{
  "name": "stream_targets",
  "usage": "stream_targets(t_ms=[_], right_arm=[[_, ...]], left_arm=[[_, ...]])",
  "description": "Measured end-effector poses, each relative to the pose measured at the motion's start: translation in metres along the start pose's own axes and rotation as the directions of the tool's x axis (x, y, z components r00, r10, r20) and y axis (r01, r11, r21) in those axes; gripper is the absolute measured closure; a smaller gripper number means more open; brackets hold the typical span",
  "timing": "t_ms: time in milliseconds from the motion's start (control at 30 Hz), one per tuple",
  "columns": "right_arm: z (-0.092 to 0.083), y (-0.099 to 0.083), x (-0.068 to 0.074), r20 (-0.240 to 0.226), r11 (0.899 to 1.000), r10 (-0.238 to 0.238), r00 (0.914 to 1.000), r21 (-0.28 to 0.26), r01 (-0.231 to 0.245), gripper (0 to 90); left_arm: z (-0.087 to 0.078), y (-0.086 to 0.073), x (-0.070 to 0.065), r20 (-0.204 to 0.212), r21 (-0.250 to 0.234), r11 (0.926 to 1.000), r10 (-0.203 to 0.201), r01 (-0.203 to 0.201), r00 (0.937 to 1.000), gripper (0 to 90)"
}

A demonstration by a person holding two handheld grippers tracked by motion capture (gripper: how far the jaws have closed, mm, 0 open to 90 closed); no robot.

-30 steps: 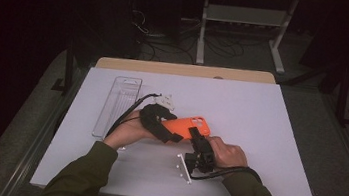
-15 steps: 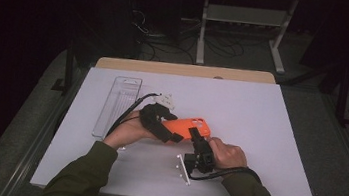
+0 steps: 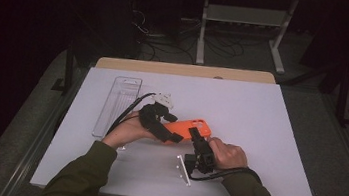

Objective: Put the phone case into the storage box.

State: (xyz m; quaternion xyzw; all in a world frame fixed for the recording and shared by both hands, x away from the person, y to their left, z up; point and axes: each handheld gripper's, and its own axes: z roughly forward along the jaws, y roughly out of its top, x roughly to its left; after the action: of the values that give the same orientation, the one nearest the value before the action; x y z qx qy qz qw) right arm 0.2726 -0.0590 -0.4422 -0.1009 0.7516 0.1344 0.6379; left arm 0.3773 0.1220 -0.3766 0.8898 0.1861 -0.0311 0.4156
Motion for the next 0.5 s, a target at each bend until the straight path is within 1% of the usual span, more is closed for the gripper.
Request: stream_targets(t_ms=[33, 100, 167, 233, 300, 400, 433, 500], right_arm=[[0.0, -0.001, -0.001, 0.002, 1.0, 0.005, 1.0, 0.0, -0.005, 84.1], [0.0, -0.001, -0.001, 0.0, 1.0, 0.007, 1.0, 0.002, -0.007, 84.1], [0.0, -0.001, -0.001, -0.006, 1.0, 0.013, 0.9999, 0.007, -0.013, 84.1], [0.001, -0.002, 0.0, -0.015, 1.0, 0.006, 0.9999, 0.007, -0.006, 84.0], [0.002, -0.003, 0.001, -0.025, 1.0, 0.009, 0.9996, 0.013, -0.009, 83.9], [0.002, -0.004, 0.001, -0.026, 1.0, 0.014, 0.9996, 0.015, -0.014, 83.8], [0.003, -0.005, 0.001, -0.035, 1.0, 0.017, 0.9992, 0.016, -0.016, 83.7], [0.003, -0.005, 0.001, -0.035, 1.0, 0.014, 0.9993, 0.017, -0.013, 83.6]], left_arm=[[-0.001, 0.0, 0.0, -0.007, -0.008, 0.9999, 0.009, -0.009, 0.9999, 15.5], [-0.001, 0.001, -0.001, -0.01, -0.009, 0.9999, 0.011, -0.011, 0.9999, 15.5], [-0.002, 0.001, -0.002, -0.008, -0.019, 0.9998, 0.009, -0.009, 0.9999, 14.4], [-0.005, 0.001, -0.002, -0.007, -0.036, 0.9993, 0.005, -0.005, 1.0, 13.7], [-0.008, 0.002, -0.001, -0.008, -0.037, 0.9991, 0.02, -0.02, 0.9998, 12.3], [-0.01, 0.001, -0.001, -0.01, -0.036, 0.9991, 0.022, -0.022, 0.9997, 10.8], [-0.011, 0.001, 0.0, -0.022, -0.033, 0.999, 0.028, -0.029, 0.9993, 8.3], [-0.012, 0.0, 0.0, -0.021, -0.03, 0.9991, 0.031, -0.031, 0.9993, 7.9]])
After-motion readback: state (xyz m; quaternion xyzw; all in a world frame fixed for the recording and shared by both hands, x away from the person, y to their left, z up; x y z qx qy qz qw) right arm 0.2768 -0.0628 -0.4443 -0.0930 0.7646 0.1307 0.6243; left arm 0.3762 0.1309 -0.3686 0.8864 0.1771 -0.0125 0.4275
